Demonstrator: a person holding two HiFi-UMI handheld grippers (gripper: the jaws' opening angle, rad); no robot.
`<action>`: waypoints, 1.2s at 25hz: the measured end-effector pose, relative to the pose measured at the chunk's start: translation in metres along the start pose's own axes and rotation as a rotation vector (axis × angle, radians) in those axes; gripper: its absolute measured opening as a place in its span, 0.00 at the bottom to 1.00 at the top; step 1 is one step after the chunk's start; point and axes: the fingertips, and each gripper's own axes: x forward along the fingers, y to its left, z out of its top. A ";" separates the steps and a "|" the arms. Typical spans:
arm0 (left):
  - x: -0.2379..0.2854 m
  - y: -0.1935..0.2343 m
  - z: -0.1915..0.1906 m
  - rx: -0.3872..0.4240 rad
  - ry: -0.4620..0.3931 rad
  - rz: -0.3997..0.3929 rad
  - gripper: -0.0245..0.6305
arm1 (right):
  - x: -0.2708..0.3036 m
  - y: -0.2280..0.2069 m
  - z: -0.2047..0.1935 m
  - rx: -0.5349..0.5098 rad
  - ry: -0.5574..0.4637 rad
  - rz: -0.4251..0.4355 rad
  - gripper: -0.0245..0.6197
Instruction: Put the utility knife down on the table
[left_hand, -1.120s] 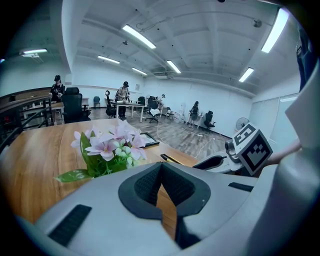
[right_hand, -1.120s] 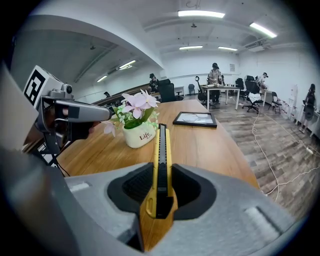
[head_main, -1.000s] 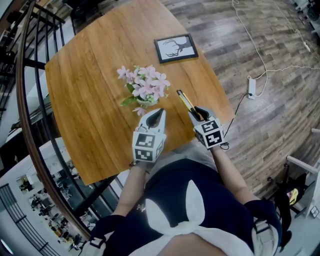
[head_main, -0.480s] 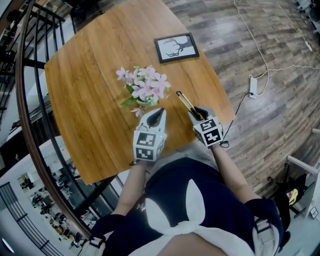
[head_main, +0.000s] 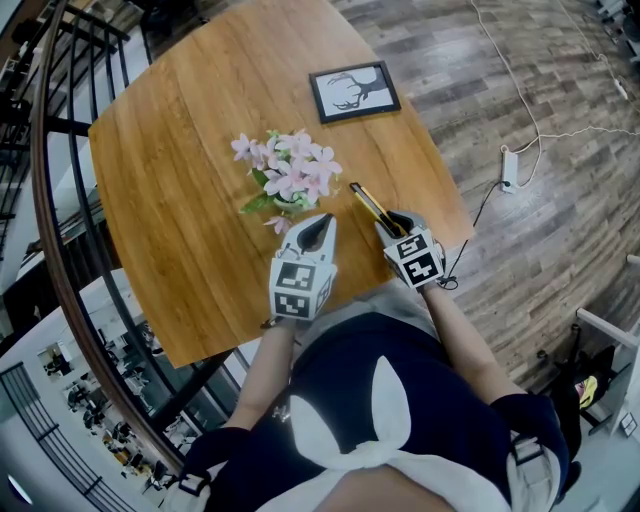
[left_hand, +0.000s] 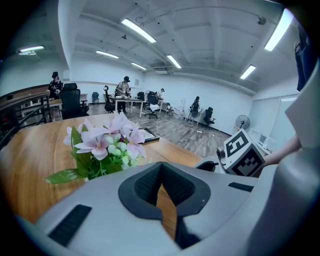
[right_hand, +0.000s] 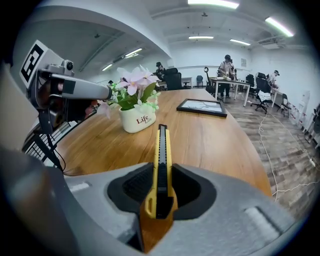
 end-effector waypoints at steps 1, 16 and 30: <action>0.001 0.000 0.000 0.001 0.001 -0.001 0.06 | 0.002 0.000 -0.001 -0.007 0.004 0.002 0.22; 0.008 0.003 -0.001 -0.006 0.015 -0.001 0.06 | 0.021 -0.001 -0.013 -0.079 0.060 0.020 0.22; 0.009 -0.004 0.002 -0.006 0.021 -0.005 0.06 | 0.023 -0.001 -0.013 -0.126 0.072 0.063 0.23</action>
